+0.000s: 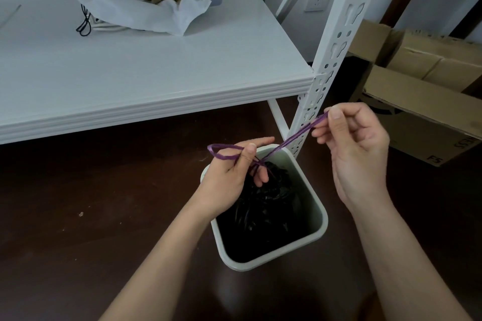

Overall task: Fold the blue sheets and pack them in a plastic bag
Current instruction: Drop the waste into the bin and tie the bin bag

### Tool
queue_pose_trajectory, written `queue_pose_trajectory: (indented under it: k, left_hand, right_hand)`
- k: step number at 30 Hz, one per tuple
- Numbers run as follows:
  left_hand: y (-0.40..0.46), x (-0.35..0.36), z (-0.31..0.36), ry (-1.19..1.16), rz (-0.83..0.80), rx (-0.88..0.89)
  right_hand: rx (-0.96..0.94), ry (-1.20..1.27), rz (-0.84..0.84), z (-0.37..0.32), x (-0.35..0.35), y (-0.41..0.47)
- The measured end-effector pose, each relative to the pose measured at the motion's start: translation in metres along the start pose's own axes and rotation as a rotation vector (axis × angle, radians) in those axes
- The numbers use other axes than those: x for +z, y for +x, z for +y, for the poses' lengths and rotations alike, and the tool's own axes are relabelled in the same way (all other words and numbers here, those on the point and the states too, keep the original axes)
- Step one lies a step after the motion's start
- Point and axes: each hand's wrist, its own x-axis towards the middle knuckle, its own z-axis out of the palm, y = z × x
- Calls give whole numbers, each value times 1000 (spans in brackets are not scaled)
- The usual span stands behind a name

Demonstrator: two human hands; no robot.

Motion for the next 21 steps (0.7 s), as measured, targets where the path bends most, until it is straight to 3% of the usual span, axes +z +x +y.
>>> queue_pose_trajectory:
  k: [7, 15, 21]
  left_hand:
    - [2, -8, -3, -155, 8, -133]
    - [2, -12, -6, -402, 85, -250]
    - [2, -17, -6, -270, 84, -222]
  right_hand:
    - [125, 111, -46, 1, -1, -2]
    - [283, 400, -362, -1, -7, 0]
    - [409, 351, -561, 2, -10, -1]
